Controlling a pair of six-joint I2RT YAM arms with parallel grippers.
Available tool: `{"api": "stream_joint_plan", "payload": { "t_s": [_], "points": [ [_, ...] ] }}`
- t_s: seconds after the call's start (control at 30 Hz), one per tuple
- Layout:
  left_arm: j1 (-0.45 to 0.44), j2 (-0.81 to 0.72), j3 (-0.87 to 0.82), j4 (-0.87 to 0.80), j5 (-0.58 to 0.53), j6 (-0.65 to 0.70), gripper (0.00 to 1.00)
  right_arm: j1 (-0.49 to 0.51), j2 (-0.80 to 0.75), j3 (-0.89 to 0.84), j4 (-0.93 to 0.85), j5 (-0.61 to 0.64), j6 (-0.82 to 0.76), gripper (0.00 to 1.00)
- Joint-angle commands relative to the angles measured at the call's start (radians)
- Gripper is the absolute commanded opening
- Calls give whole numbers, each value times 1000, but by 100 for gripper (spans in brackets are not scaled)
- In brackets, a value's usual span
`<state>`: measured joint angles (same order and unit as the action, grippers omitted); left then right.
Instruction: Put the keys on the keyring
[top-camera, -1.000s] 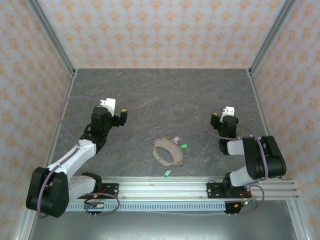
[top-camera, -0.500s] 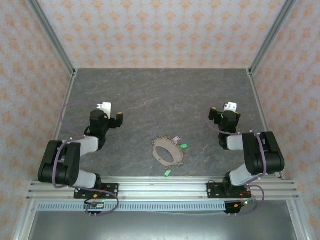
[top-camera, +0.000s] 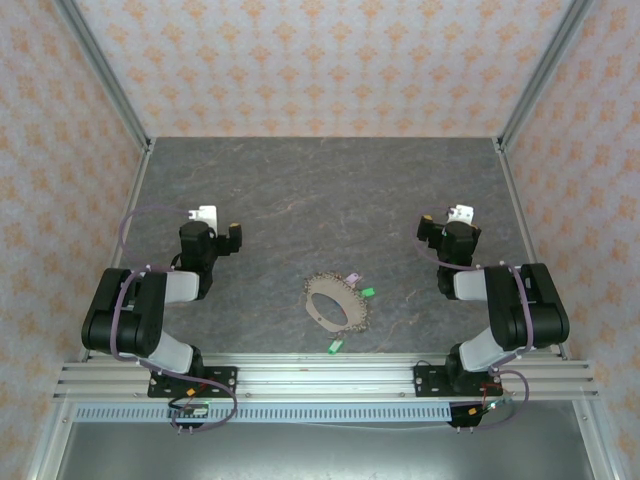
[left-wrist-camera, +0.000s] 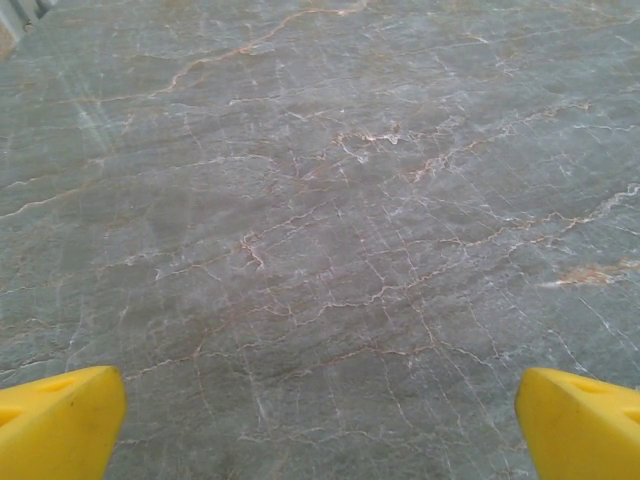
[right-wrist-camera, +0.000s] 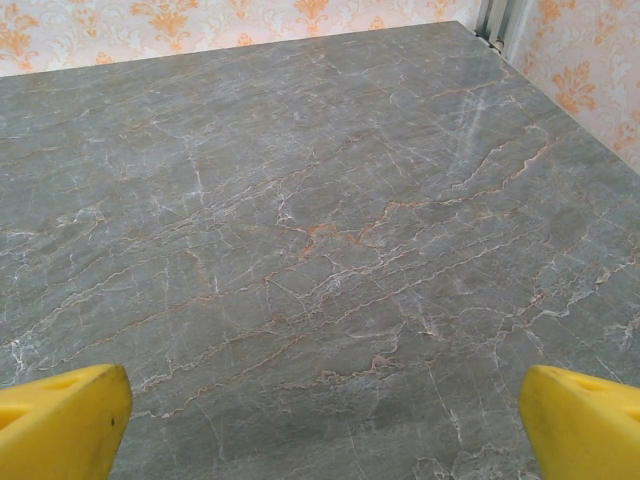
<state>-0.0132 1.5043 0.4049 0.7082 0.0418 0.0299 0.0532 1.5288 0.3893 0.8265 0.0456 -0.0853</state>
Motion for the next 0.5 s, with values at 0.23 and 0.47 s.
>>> {"api": "stream_joint_plan", "payload": {
  "t_s": [0.23, 0.47],
  "points": [
    [-7, -7, 22, 34, -45, -12, 100, -6, -2, 9, -3, 5, 16, 99],
    [-7, -7, 22, 34, -45, -12, 100, -7, -4, 3, 6, -6, 10, 99]
  ]
}}
